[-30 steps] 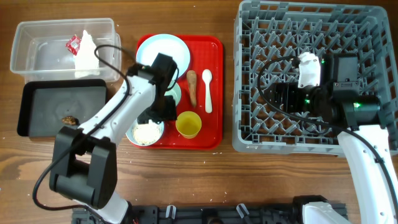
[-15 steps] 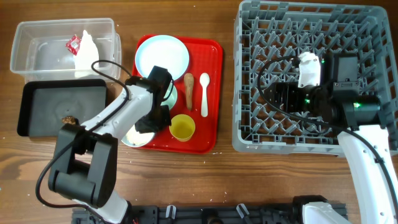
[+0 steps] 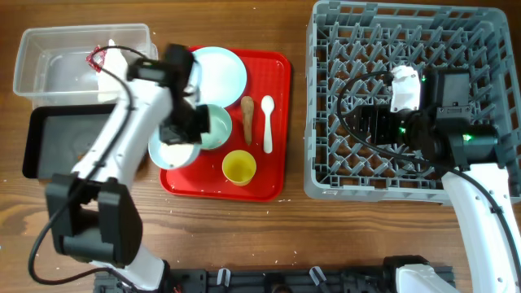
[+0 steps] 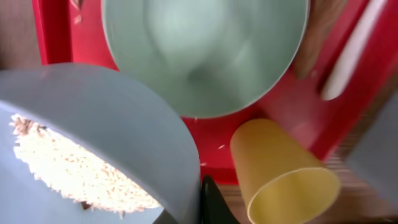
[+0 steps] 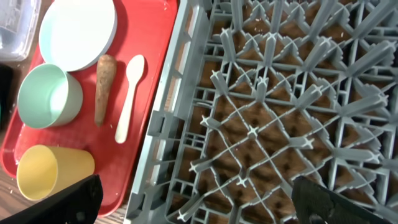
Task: Sort waste into correct bins and load items into the dishwasher rack
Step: 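Tip the light blue bowl over the black tray to pour rice, then set the blue bowl back on the red tray, grasp yellow cup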
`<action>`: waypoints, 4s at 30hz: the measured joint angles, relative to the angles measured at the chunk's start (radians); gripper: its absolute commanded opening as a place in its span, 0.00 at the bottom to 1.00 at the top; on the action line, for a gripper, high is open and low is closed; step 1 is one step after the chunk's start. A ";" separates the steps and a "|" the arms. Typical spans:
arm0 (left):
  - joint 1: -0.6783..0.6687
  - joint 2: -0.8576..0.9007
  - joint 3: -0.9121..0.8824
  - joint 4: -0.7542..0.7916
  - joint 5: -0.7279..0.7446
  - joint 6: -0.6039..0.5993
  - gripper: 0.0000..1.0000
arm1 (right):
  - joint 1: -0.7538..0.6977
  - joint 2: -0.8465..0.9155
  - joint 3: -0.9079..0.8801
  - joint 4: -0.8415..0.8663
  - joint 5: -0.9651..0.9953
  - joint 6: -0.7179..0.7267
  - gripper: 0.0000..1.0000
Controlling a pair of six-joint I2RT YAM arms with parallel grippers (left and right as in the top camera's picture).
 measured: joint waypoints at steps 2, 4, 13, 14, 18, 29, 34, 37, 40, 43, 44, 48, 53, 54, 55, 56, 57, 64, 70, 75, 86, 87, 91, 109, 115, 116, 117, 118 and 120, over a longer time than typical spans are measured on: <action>0.136 0.000 0.000 0.026 0.121 0.079 0.04 | 0.000 0.000 0.000 0.006 0.000 0.000 0.99; 0.260 0.000 0.000 0.051 0.224 0.139 0.04 | 0.000 0.000 0.000 0.010 0.000 0.000 0.99; 0.766 0.026 0.000 0.142 0.758 0.371 0.04 | 0.000 0.000 0.000 0.017 0.000 0.000 0.99; 0.804 0.044 0.000 0.142 0.822 0.381 0.04 | 0.000 0.000 0.000 0.021 0.000 0.000 0.99; 0.875 0.107 0.000 0.142 0.961 0.394 0.04 | 0.000 0.000 0.000 0.043 0.000 0.000 0.99; 0.909 0.240 0.000 0.142 1.249 0.339 0.04 | 0.000 0.000 0.000 0.040 0.000 0.019 0.99; 0.922 0.241 0.000 0.132 1.325 0.220 0.04 | 0.000 0.000 0.000 0.039 0.000 0.019 0.99; 0.925 0.241 0.000 0.102 1.340 0.170 0.04 | 0.000 0.000 0.000 0.038 0.000 0.019 0.99; 0.925 0.241 0.000 0.089 1.348 0.145 0.04 | 0.000 0.000 0.000 0.032 0.000 0.019 0.99; 0.925 0.241 0.000 0.088 1.348 0.138 0.04 | 0.000 0.000 0.000 0.032 0.000 0.019 0.99; 0.925 0.241 0.000 0.083 1.348 0.134 0.04 | 0.000 0.000 0.000 0.032 0.000 0.019 0.99; 0.925 0.241 0.001 0.083 1.347 0.134 0.04 | 0.000 0.000 0.000 0.032 0.000 0.019 0.99; 0.926 0.241 0.006 0.068 1.288 0.177 0.04 | 0.000 0.000 0.000 0.024 0.000 0.023 0.99; 0.926 0.241 0.006 0.010 1.300 0.204 0.04 | 0.000 0.000 0.000 0.021 0.000 0.024 0.99; 0.926 0.241 0.005 -0.032 1.312 0.225 0.04 | 0.000 0.000 0.000 0.019 0.000 0.026 0.99; 0.927 0.241 0.005 -0.049 1.321 0.243 0.04 | 0.000 0.000 0.000 0.017 0.000 0.027 0.99; 0.928 0.241 0.005 -0.042 1.329 0.262 0.04 | 0.000 0.000 0.000 0.016 0.000 0.027 0.99; 0.937 0.230 0.005 -0.178 1.342 0.392 0.04 | 0.000 0.000 0.000 0.019 0.000 0.027 0.99; 0.936 0.075 0.005 -0.191 1.220 0.510 0.04 | 0.000 0.000 0.000 0.020 0.000 0.027 0.99; 0.805 -0.072 0.005 -0.208 0.914 0.539 0.04 | 0.000 0.000 0.000 0.016 0.000 0.035 0.99; 0.200 -0.210 -0.046 -0.052 0.216 0.104 0.04 | 0.000 0.000 0.000 0.009 0.000 0.042 0.99; 0.145 -0.210 -0.081 -0.023 0.170 0.061 0.04 | 0.000 0.000 0.000 0.008 0.000 0.042 0.99; -0.008 -0.211 -0.250 0.148 0.033 -0.076 0.04 | 0.000 0.000 0.000 0.006 0.000 0.042 0.99; -0.153 -0.210 -0.468 0.391 -0.146 -0.183 0.61 | 0.000 0.000 0.000 -0.012 0.000 0.042 0.99; -0.153 -0.221 -0.322 0.335 -0.074 -0.138 0.66 | 0.000 0.000 0.000 -0.014 0.000 0.045 0.99; -0.153 -0.222 -0.321 0.333 -0.054 -0.114 0.66 | 0.000 0.000 0.000 -0.014 0.000 0.045 0.99; -0.155 -0.222 -0.321 0.331 -0.041 -0.093 0.65 | 0.000 0.000 0.000 -0.014 0.000 0.045 0.99; -0.158 -0.222 -0.321 0.329 -0.032 -0.071 0.64 | 0.000 0.000 0.000 -0.014 0.000 0.045 0.99; -0.174 -0.222 -0.321 0.323 -0.018 -0.029 0.59 | 0.000 0.000 0.000 -0.014 0.000 0.045 0.99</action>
